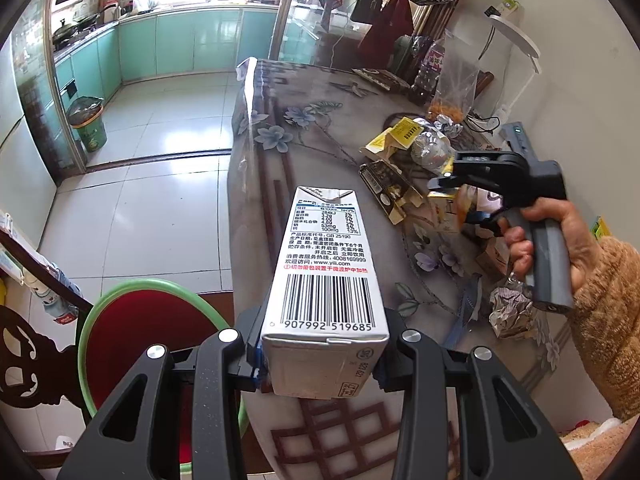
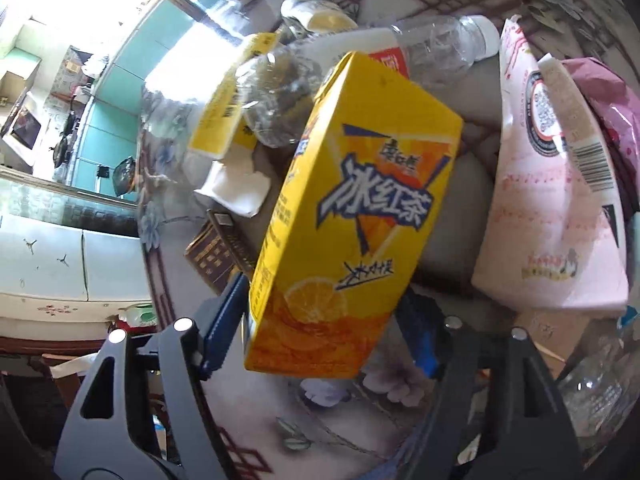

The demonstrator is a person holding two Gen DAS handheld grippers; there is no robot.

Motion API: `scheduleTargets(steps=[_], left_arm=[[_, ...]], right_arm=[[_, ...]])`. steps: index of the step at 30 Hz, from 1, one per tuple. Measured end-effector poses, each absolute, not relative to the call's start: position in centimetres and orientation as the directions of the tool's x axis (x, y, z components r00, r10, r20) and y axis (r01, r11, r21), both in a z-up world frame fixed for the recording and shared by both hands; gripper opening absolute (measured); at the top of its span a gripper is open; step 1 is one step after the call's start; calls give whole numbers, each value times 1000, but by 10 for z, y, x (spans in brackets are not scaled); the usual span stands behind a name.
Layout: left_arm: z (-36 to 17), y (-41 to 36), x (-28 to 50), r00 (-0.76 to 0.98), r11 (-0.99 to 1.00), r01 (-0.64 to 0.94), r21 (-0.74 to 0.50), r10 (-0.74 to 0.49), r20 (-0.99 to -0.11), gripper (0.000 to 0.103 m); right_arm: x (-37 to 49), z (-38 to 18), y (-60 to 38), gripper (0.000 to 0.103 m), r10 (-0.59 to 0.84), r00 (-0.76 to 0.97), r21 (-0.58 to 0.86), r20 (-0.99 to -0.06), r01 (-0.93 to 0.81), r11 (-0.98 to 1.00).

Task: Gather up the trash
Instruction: 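Carry the white carton with the left tool while the right tool carries the yellow carton to the bucket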

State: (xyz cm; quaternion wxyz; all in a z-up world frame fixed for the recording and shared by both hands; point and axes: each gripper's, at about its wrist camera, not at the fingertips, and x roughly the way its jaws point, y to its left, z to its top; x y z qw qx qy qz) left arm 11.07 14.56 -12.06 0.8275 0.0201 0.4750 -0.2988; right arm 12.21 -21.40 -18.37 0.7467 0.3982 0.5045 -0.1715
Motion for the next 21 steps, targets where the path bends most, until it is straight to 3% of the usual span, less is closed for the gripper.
scheduleTargets(steps=[11,21], left_arm=[[-131,207,127,431,895,376,-241,-399,-809,36],[-158,273,127,442,965,167,-200,-255,-860,36]], right_arm=[[111,-113,-111,63,301,507,515,-808,357,779],[143,-154,44,63,535,224,557,-815,45,829]])
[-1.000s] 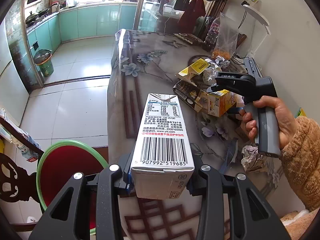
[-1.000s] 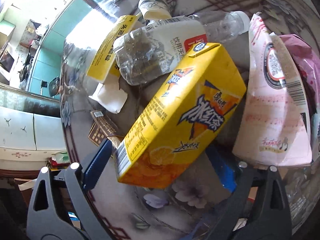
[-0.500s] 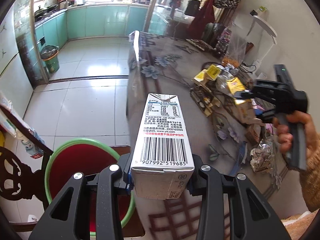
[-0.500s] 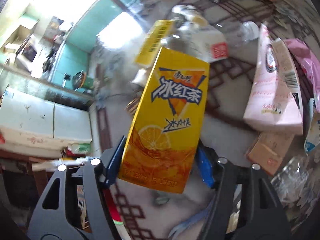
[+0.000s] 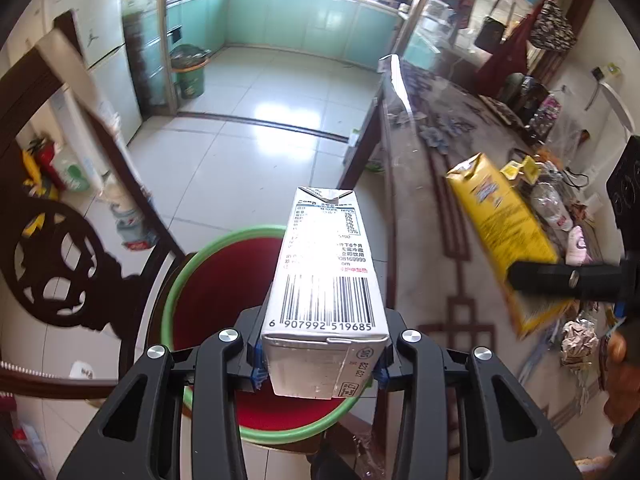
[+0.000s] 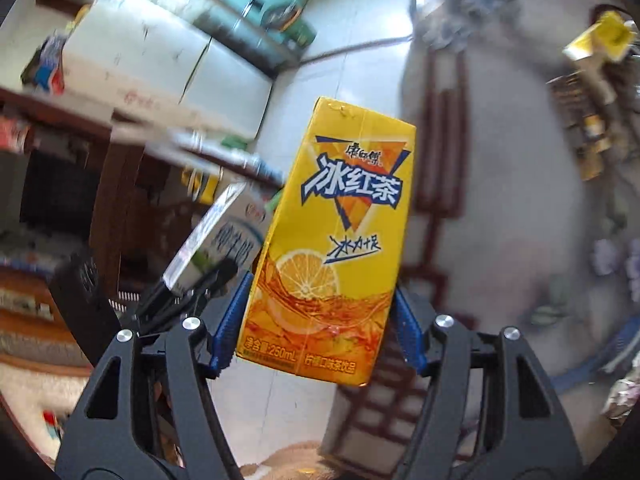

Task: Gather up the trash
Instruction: 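Carry the white carton with the left tool while the right tool carries the yellow carton to the bucket, then open both tools over the red bucket, dropping both cartons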

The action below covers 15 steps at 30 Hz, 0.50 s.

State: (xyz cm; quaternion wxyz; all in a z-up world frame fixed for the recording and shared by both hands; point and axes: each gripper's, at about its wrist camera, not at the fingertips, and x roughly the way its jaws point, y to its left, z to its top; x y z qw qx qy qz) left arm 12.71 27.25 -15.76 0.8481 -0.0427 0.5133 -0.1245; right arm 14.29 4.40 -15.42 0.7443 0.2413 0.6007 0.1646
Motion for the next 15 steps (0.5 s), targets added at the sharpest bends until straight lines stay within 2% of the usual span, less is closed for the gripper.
scheduleTargets(steps=[5,11,15], left_arm=[[-171,291,120,421,975,113,-192,-222,-879,36],[-178,304,113,412,979,81,-188,-204,-888,36],[-179,306,112,415,982,76,-175,-190,-890,43]], right_arm=[[146,-185,97,64,541,100,544,-835,-2,839],[150,-196,121,65,531,59,530,-846,-29,848],[148,-200,123,66,528,60,528,-847,-16,849]])
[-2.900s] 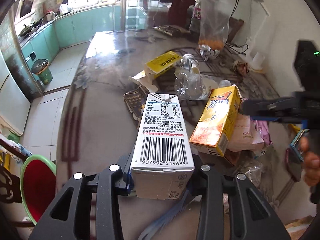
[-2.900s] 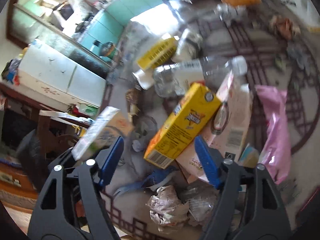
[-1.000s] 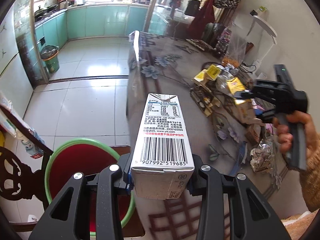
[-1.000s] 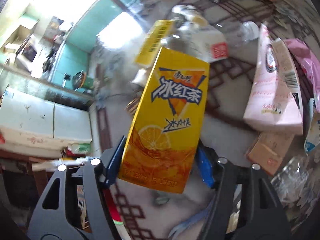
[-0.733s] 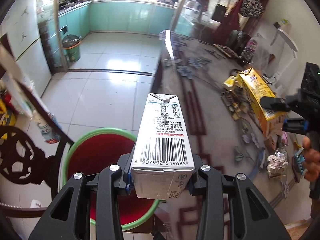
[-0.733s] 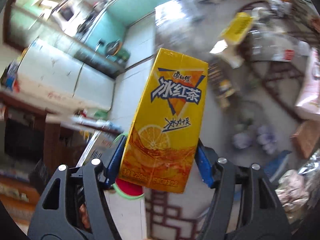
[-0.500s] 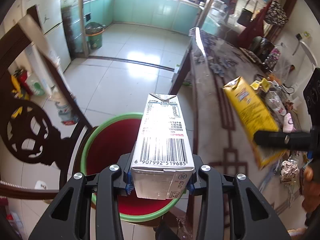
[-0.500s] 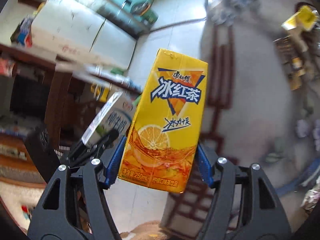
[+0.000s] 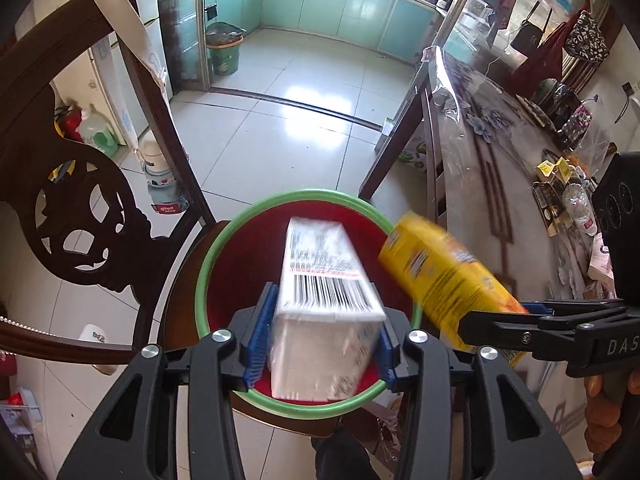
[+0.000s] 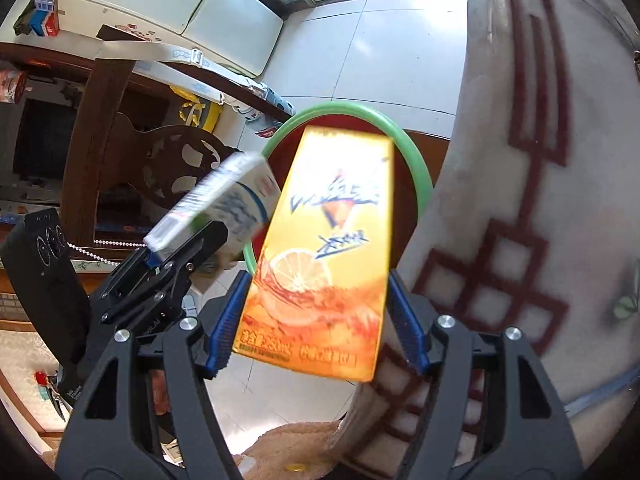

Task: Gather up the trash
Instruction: 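Open both tools over the red bucket, dropping both cartons, then grasp the brown cigarette box with the left tool while the right tool reaches the clear bottle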

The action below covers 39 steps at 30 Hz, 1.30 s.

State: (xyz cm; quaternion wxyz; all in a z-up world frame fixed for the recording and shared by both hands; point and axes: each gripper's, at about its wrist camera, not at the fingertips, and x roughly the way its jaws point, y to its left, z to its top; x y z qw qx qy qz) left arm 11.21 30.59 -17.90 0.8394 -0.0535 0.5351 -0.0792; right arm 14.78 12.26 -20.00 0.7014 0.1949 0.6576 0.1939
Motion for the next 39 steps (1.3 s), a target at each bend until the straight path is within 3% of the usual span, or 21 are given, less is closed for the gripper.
scheduleTargets(steps=[2,11,19,24,31,39], left_arm=[[-178,304,113,417,982,83,-172,-191,-888,48],[-160,279,115,441,970,165,-178,-234,-867,51],[-142,231,116,446,942,276,-192,-303,-842,51],[-137,190,114,427,919,342,-196,-338,-838,51],[-137,126,105,403,913,350,-211,-349,-846,54],[-145,48,97,355,913,308,-267,-371,-858,54]], right_arm=[[144,-198,110,74,527,71,528,-847,-3,849],[133,-171,71,74,514,173,526,-840,30,850],[117,-136,-6,75,370,342,419,-864,80,904],[102,-119,-76,75,176,418,243,-891,110,964],[119,-114,-196,75,-99,430,-113,-897,-8,994],[165,-143,-253,75,-122,394,-256,-911,-308,916]])
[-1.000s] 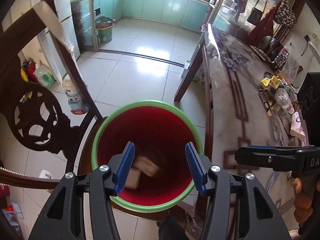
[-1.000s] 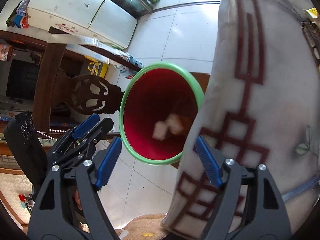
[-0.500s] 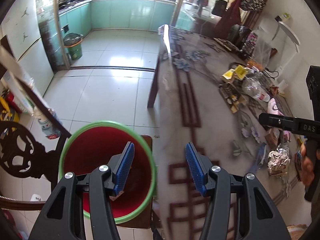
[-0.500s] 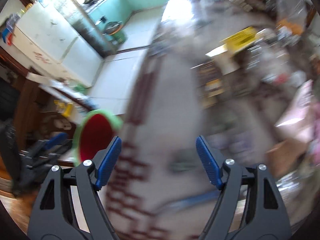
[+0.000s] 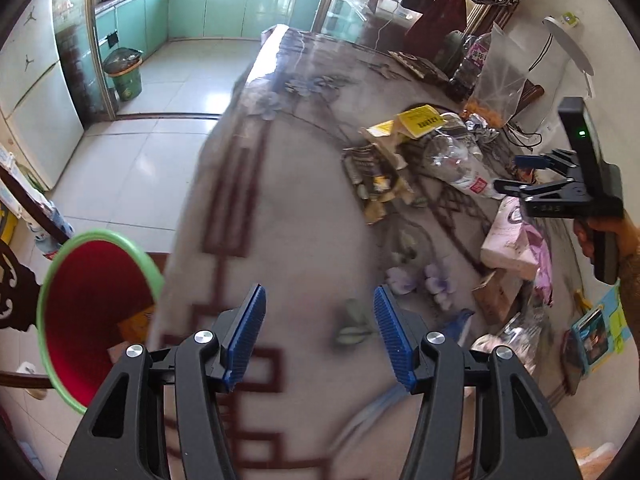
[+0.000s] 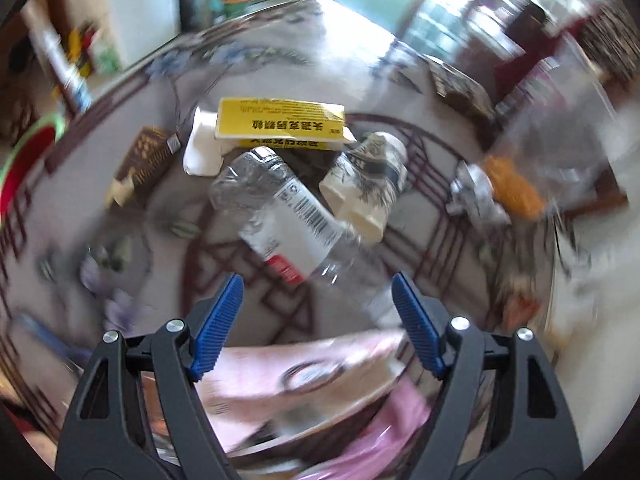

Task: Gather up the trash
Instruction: 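Grasp the brown cigarette box with the left tool while the right tool reaches the clear bottle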

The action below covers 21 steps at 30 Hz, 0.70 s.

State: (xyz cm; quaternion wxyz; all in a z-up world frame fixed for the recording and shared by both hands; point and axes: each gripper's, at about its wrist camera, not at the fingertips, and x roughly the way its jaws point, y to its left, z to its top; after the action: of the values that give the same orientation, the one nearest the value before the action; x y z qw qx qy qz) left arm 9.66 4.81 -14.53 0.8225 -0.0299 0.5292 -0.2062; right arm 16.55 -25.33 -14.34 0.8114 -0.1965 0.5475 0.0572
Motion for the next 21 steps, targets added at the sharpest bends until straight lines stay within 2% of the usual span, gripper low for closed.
scheduleTargets(steps=[5,12,21], left_arm=[[-141,4,97,347,914,317,-253,-360,-866,54],[-142,-32,113,331,926,313,-211,-315,-890,54],[-161,-67,168,317,939,267,-216,-298,-900,54]], right_arm=[[191,-161,-265,75,-15,345,-176,-938,-440,881],[211,-166,-287,74,150,304,-3,-941,-450,893],[209,-171,-293,72,249,284,98,-926,-456,885]])
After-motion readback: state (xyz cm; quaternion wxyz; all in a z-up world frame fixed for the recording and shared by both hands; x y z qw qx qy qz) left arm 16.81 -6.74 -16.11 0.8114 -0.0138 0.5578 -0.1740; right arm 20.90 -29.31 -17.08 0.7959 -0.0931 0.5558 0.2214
